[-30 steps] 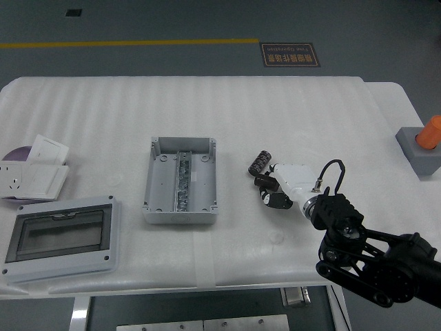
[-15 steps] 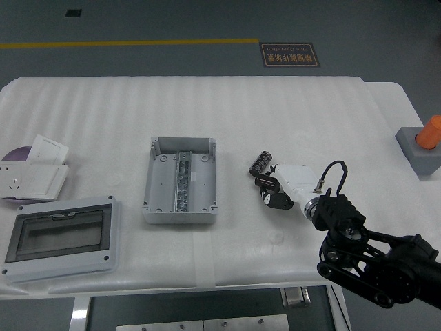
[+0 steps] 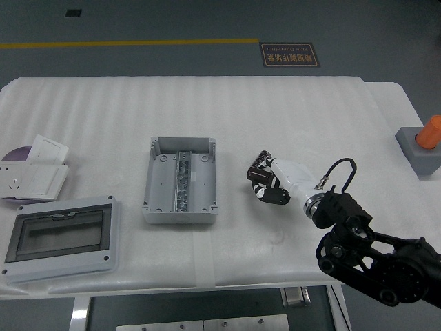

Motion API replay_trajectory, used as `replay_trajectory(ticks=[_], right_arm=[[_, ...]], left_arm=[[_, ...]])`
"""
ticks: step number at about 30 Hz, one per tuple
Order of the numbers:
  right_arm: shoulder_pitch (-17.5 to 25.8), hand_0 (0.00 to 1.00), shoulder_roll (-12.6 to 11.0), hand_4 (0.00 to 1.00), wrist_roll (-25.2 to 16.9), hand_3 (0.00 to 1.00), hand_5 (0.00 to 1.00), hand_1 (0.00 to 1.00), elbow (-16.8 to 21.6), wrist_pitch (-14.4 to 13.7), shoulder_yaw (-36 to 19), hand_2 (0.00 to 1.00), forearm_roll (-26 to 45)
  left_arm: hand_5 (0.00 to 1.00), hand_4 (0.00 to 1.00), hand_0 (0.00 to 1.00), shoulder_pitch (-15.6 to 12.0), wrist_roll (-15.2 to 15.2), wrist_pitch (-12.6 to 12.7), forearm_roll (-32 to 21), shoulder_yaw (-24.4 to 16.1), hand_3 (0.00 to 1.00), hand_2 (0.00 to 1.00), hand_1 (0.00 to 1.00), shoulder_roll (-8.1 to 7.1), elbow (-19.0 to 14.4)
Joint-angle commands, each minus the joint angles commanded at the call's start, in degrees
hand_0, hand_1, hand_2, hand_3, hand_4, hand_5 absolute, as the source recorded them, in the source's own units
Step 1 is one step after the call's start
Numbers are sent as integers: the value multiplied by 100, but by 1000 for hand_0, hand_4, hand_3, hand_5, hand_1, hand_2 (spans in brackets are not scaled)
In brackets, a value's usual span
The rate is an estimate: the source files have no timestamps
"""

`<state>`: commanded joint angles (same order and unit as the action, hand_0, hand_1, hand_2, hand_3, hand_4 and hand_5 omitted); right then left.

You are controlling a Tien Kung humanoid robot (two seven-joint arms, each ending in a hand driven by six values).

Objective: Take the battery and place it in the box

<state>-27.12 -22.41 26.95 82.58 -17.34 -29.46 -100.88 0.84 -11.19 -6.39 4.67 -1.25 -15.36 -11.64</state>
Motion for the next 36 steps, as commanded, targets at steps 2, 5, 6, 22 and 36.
replay_trajectory(ticks=[2,5,6,22,36], right_arm=[[-40,262,9,276,-57,687,195,417,167,-70,-10,424,85],[-129,263,39,319,-92,686,226,417,340,-143,-15,420,101],[-194,263,61,319,-93,686,226,417,400,-162,-11,420,80],[-1284,351,557,413,270,700,290,468,267,412,728,507,-922],[-1697,874,701,649,-346,908,428,853,-9,750,1373,860,-41]], left_arm=[[393,689,653,-2,0,-1,-19,17,558,623,685,2,3],[394,693,653,-4,1,0,-49,43,559,624,684,5,8],[394,693,653,-5,2,1,-69,61,559,624,684,6,10],[401,695,652,3,-12,20,-61,85,557,622,685,-5,17],[401,687,652,26,0,49,85,-22,545,602,682,-22,22]])
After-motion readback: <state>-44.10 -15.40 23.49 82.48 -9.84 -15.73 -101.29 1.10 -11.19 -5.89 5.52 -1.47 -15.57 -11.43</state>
